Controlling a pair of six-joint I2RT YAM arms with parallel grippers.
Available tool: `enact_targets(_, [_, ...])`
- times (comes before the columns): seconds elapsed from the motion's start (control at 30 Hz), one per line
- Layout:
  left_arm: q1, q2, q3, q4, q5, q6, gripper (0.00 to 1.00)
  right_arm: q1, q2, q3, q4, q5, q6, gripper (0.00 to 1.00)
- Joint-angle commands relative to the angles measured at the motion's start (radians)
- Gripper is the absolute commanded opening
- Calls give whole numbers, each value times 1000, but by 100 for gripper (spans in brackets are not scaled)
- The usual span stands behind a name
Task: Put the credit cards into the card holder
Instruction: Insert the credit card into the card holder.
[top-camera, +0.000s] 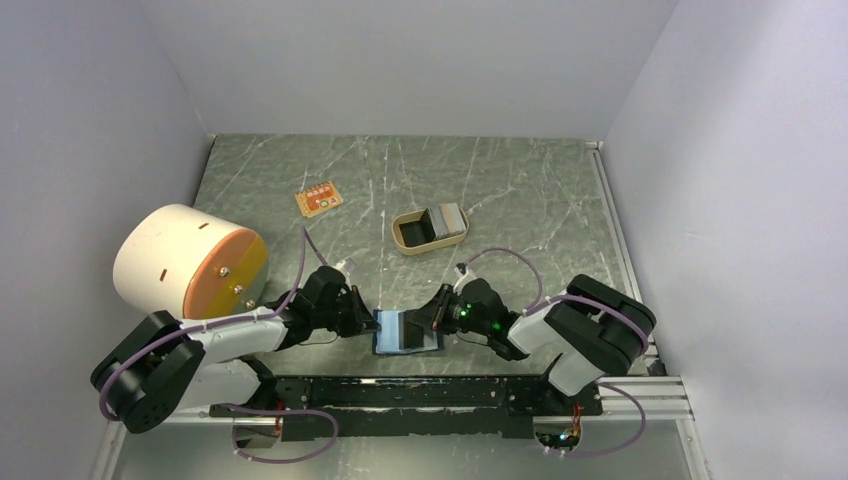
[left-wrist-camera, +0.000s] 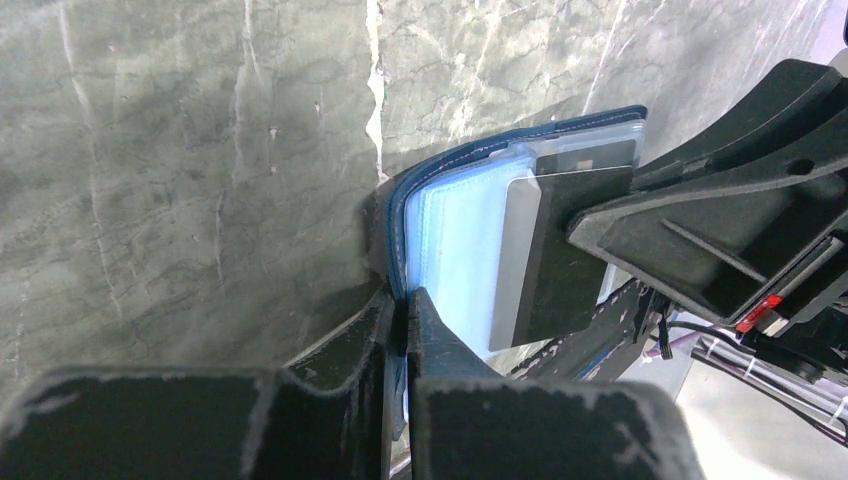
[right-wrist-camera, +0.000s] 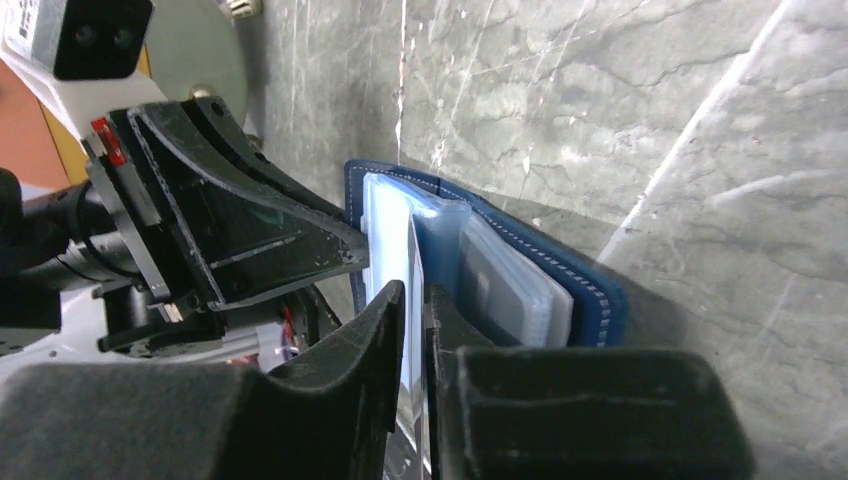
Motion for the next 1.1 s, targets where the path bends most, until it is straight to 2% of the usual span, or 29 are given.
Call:
enact_targets(0.0, [6, -5, -15, 3, 5, -1, 9, 27, -14, 0, -39, 35, 6, 22])
enact_targets(0.17, [6, -12, -15, 4, 3, -2, 9, 55, -108, 99, -412, 138, -64, 35])
enact_targets(0.27, [6, -10, -11, 2, 3, 0, 9, 57, -136, 141, -558, 183, -94, 42])
enact_targets(0.57, [6, -4, -18, 15, 8, 0, 9, 67, -153, 192, -727, 218, -136, 50])
enact_targets(0.8, [6, -21, -18, 7, 3, -1, 9, 90, -178, 219, -823, 251, -148, 50])
enact_targets(1.07, [6, -13, -17, 19, 17, -1, 9, 129, -184, 225, -821, 240, -134, 49])
